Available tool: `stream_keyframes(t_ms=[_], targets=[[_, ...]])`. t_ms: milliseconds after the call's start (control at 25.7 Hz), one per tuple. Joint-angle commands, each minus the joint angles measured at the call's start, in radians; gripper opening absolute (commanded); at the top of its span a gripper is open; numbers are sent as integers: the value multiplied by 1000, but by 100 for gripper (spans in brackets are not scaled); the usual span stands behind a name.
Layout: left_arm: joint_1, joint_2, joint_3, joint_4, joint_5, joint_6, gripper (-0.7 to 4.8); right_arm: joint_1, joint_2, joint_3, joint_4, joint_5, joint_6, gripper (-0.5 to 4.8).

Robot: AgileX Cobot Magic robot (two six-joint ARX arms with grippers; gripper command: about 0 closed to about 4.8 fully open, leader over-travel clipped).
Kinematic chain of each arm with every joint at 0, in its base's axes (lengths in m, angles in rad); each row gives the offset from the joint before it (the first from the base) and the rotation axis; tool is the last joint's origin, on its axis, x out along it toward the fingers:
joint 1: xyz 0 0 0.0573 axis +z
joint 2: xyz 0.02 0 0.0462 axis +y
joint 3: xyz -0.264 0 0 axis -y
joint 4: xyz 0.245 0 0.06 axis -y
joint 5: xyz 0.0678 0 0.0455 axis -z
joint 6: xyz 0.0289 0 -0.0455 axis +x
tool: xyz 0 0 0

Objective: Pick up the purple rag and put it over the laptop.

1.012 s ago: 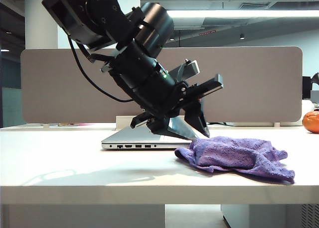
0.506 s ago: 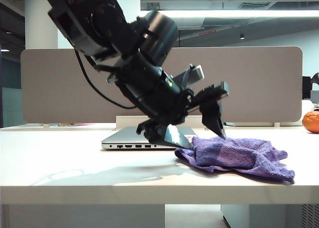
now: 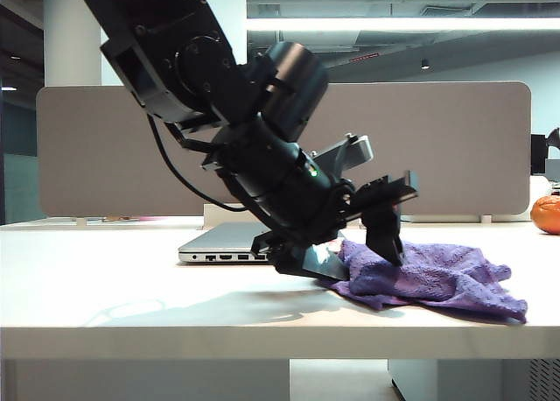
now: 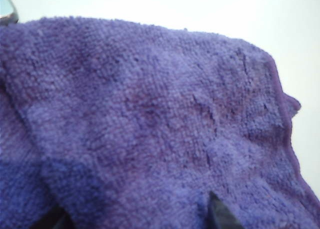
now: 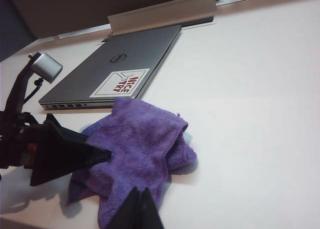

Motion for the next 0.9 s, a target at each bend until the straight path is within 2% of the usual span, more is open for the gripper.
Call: stream_keyframes(t_ms=[39, 78, 156, 389, 623, 856, 895], targets=[[-12, 6, -2, -25, -4, 3, 84, 1, 0, -3, 6, 1, 1, 22], [-17, 6, -2, -25, -10, 25, 33, 1, 0, -3, 6, 1, 1, 22], [-17, 6, -2, -25, -10, 50, -7, 1, 0, -3, 6, 1, 1, 22], [-16, -9, 3, 1, -12, 58, -6, 0, 0, -3, 6, 2, 1, 22], [-15, -61, 10, 72, -20, 116, -6, 0, 0, -3, 6, 2, 1, 22], [2, -90, 108, 60, -54, 141, -6, 1, 0, -3, 7, -3, 1, 22], [9, -90, 130, 53, -55, 169, -6, 1, -1, -3, 7, -3, 1, 22]])
